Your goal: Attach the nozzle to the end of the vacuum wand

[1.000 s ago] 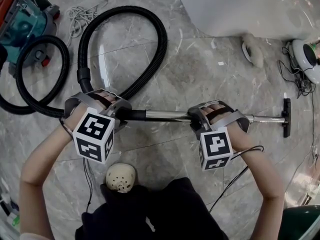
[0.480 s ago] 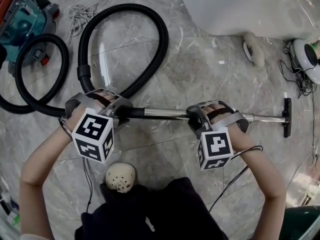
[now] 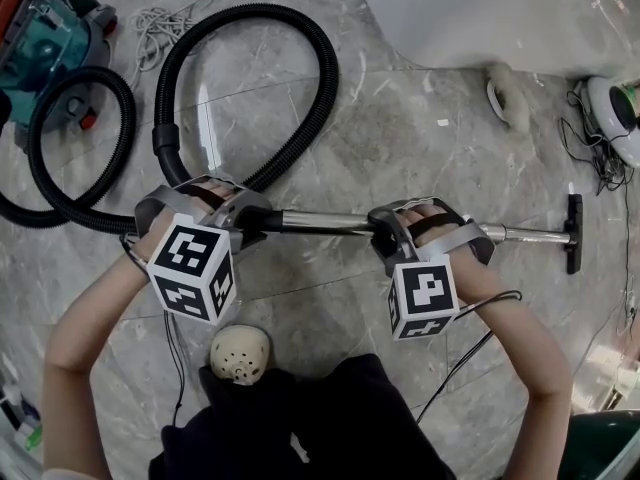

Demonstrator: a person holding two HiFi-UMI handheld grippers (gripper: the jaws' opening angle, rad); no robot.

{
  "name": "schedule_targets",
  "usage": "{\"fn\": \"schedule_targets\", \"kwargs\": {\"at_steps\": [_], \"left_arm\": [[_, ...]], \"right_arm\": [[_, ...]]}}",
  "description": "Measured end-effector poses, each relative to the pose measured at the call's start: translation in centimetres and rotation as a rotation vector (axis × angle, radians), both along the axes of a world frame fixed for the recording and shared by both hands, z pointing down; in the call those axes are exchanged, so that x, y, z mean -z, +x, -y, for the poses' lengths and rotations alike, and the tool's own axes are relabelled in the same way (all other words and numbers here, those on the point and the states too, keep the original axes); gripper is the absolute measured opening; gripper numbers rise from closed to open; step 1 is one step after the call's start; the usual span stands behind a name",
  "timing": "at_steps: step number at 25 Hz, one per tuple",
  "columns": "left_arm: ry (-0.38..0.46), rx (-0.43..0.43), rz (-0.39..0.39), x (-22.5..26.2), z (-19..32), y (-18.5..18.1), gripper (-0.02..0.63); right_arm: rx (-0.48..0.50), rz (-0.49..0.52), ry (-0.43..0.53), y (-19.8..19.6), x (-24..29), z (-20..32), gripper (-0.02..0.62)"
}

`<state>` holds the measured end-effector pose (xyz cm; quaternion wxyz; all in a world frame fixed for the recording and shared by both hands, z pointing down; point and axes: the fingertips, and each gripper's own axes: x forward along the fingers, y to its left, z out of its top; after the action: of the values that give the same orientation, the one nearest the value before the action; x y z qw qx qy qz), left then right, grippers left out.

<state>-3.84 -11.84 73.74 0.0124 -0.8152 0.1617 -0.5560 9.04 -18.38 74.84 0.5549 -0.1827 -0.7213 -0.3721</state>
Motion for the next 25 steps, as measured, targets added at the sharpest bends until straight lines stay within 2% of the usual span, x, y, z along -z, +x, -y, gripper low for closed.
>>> {"fn": "schedule_targets", "kwargs": {"at_steps": [7,9,14,20,25], "left_arm": [[0.041,-0.033,0.096,-0.9,-0.2,0.4,0.172],[0.061,-0.009,0.090,-0.8,-0.1,0.4,0.182],[0.119,0.179,-0.074,2.4,1.0,-0.8,0.238],[0.140,0.455,-0.348,6.5,1.3,-3.3,0.239],[0.213,0.638,-0.477,8.0,1.2,-5.2,0.238]], "right_arm": [[0.009,-0.019,0.001,0.1,-0.4,-0.1,0.190],[0.005,-0.016,-0.005,0.1,-0.4,-0.2,0.190],[-0.003,-0.009,-0.007,0.0,-0.4,-0.1,0.190],[-0.038,0.010,-0.013,-0.1,-0.4,0.4,0.187],[-0.111,0.080,0.017,-1.6,0.7,2.8,0.178]]}}
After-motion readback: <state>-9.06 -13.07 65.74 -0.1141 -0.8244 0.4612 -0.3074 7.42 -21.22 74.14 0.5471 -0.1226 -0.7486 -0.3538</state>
